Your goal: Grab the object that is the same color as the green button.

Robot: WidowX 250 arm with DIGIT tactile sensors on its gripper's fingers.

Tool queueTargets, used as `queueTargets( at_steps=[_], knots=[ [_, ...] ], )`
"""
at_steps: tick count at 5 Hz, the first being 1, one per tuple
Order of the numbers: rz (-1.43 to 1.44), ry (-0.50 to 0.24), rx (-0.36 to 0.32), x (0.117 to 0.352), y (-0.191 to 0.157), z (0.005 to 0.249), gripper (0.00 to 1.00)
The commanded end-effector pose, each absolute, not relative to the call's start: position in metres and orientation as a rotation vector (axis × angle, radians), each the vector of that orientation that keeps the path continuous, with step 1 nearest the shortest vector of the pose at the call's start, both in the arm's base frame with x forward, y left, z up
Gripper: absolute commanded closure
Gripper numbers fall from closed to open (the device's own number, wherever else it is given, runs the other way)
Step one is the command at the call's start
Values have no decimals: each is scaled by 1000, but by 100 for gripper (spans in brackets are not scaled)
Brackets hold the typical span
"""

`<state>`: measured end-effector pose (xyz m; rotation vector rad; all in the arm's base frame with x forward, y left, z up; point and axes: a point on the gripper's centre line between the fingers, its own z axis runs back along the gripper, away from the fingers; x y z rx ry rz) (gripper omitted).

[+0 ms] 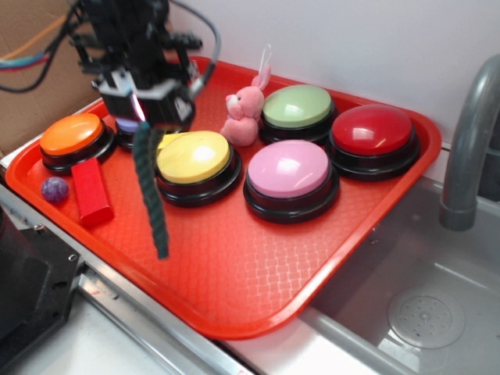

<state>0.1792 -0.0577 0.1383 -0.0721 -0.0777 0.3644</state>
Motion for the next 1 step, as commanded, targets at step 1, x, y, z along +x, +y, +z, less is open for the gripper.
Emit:
queueTargets(
  at_steps=[1],
  knots=[
    [395,-212,-110,187,-54,171,100]
  ],
)
